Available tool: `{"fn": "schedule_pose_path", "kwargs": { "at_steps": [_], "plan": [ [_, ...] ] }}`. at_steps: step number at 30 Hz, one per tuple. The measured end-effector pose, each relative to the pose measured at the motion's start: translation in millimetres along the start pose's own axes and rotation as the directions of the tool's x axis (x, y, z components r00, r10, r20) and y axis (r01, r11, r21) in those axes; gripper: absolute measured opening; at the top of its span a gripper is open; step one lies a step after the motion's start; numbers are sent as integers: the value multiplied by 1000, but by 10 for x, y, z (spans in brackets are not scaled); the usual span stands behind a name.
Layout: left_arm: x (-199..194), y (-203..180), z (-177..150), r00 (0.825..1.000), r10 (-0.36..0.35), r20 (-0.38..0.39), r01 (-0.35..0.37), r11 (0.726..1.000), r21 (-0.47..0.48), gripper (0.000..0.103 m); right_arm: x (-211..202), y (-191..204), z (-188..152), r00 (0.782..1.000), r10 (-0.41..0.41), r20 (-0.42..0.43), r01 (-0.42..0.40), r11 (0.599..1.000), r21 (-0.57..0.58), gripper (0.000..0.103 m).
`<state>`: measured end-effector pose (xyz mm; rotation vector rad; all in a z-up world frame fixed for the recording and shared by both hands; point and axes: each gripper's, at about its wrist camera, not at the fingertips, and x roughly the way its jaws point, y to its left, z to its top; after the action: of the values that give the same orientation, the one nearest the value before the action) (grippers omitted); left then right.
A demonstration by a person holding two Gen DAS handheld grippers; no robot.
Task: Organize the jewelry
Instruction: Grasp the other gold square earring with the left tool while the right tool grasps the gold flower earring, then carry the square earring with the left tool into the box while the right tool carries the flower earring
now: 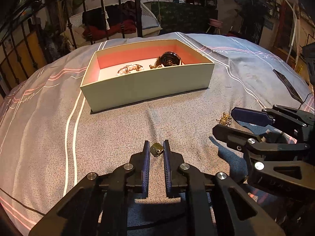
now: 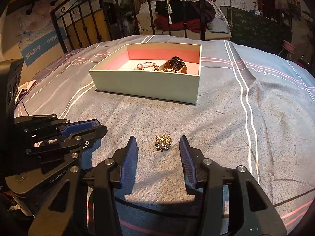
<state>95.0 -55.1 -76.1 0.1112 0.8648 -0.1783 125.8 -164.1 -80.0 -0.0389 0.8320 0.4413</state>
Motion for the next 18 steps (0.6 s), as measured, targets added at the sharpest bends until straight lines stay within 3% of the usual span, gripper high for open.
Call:
{"fn": "schedule_pose_path", "kwargs": {
  "at_steps": [4,5,6,11,18],
  "plan": [
    [-27,69,-6,1000,-28,10,28,999,-42,13,68,53,11,999,-29,-16,29,999,-37,42],
    [-33,85,-8,999,-31,12,32,998,-52,13,58,33,5,1000,-29,-11,28,999,-33,26],
    [-42,98,-10,999,-32,14,33,998,-61,13,46,11,-5,1000,-7,-3,7,1000,-20,18],
    [-87,107,-5,999,-24,26,26,997,-72,13,-50,-8,-39,998,27,49,-27,1000,-6,18],
    [-140,133,50,999,-33,36,36,995,-89,13,-67,60,-37,998,51,45,-50,999,-12,18]
  ]
}}
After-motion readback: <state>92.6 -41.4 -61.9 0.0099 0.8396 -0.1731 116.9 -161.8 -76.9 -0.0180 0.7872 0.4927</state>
